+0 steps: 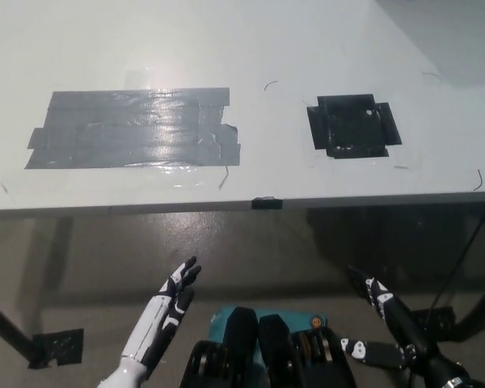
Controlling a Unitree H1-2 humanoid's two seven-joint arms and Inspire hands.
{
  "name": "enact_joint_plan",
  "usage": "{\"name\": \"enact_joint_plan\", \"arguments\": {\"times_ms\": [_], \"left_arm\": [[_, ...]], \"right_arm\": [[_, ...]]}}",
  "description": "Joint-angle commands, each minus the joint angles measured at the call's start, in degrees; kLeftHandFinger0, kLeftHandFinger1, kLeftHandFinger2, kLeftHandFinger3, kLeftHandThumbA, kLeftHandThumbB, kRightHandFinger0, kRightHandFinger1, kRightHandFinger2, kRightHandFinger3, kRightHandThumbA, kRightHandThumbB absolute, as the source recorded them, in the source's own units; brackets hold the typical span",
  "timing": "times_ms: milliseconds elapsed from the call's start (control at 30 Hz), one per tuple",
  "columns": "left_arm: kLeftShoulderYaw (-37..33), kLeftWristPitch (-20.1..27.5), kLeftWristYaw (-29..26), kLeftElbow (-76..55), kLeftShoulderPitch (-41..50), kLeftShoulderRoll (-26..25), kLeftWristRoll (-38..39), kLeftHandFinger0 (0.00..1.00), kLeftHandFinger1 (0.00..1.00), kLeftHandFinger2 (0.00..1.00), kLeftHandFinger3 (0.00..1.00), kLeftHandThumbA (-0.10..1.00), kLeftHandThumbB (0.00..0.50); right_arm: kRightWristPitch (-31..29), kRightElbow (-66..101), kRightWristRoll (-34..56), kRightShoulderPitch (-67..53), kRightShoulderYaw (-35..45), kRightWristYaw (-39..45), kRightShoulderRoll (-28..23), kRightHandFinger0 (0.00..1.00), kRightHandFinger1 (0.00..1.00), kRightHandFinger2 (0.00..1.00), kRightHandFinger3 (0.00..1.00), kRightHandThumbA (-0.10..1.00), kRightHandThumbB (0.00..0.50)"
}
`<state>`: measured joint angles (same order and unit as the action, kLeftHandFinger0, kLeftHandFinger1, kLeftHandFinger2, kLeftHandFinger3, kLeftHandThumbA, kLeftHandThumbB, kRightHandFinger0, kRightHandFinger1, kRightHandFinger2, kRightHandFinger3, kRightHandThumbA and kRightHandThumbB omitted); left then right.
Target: A toilet paper roll is kept on the black spot on the desk infront of the robot and the robot inserts its right thumb into the hole in the centre to grab the roll. Then it passes the roll to a person.
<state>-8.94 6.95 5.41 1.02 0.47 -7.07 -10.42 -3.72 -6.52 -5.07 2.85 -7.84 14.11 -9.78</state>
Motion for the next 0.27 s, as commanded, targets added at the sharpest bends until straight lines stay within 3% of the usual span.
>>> {"name": "enact_joint_plan", "arguments": {"times_ms": [0, 233], "left_arm": [[0.51, -0.29, 0.15, -0.11, 0.45, -0.26, 0.55, 1.00, 1.00, 1.00, 1.00, 0.99, 0.107], [0.59, 0.71, -0.35, 0.48, 1.57, -0.26, 0.14, 1.00, 1.00, 1.00, 1.00, 0.96, 0.090]], "right_arm": [[-1.93, 0.04, 0.82, 0.60, 0.26, -0.33, 0.10, 1.00, 1.00, 1.00, 1.00, 0.78, 0.312], [-2.33, -0.65, -0.36, 0.34, -0.40, -0.46, -0.14, 1.00, 1.00, 1.00, 1.00, 0.80, 0.317]]}}
